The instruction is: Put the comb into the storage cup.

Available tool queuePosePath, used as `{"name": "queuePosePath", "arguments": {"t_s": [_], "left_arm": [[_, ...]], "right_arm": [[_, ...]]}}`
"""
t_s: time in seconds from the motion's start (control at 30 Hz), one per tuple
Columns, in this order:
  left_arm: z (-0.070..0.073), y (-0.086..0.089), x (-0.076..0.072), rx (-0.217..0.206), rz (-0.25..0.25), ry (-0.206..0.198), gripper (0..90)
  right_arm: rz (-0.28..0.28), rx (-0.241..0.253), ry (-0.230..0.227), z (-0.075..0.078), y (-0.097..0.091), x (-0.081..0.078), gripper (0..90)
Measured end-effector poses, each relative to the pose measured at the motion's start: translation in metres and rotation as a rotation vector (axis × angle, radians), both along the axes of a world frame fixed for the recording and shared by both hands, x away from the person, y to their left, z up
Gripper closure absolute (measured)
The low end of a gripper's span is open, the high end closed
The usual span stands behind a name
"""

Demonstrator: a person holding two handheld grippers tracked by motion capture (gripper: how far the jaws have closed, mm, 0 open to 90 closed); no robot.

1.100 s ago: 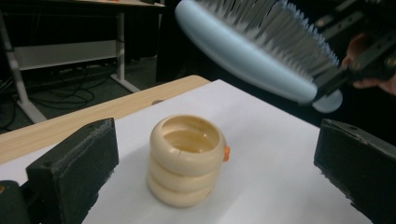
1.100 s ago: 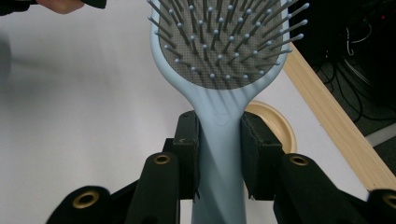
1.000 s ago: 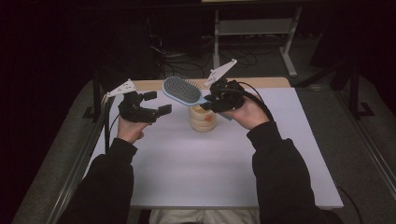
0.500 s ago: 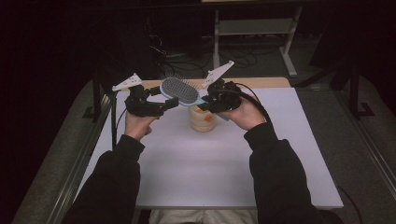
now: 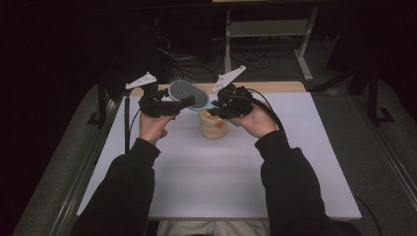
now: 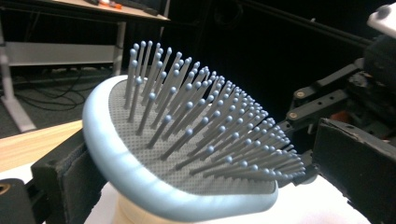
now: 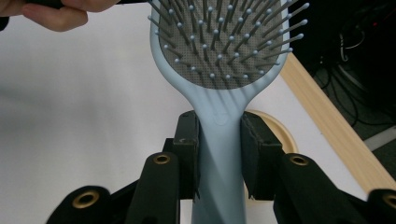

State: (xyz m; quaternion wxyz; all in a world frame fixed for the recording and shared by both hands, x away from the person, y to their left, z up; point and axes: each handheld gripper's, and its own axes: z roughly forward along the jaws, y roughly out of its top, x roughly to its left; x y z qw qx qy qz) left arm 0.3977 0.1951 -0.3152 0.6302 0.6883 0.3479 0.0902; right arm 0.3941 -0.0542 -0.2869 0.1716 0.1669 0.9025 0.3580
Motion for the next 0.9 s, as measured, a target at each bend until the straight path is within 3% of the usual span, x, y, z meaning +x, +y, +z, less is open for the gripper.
{"name": "queuePosePath", "arguments": {"t_s": [0.1,0.27,0.47,0.63,0.73,0.83,0.9], "left_arm": [[0.000,-0.004,0.001,-0.014,0.012,0.012,1.3],[0.001,-0.009,0.004,-0.102,0.031,0.040,6.2],[0.002,-0.012,0.005,-0.107,0.061,0.035,15.5],[0.001,-0.008,0.007,-0.178,0.056,0.096,26.2],[0.002,-0.006,0.008,-0.197,0.054,0.116,31.1],[0.001,-0.002,0.009,-0.249,0.049,0.139,38.2],[0.000,0.000,0.010,-0.253,0.049,0.147,41.6]], "right_arm": [[-0.008,0.012,-0.004,0.001,-0.001,0.000,68.4],[-0.012,0.016,-0.014,0.002,-0.002,0.000,68.4],[-0.013,0.047,-0.009,0.003,-0.004,0.000,68.4],[-0.007,0.072,0.005,0.001,-0.005,0.001,68.4],[-0.007,0.075,0.010,-0.001,-0.004,0.002,68.5],[-0.006,0.070,0.009,-0.003,-0.002,0.003,68.5],[-0.011,0.063,0.007,-0.004,0.001,0.003,68.5]]}}
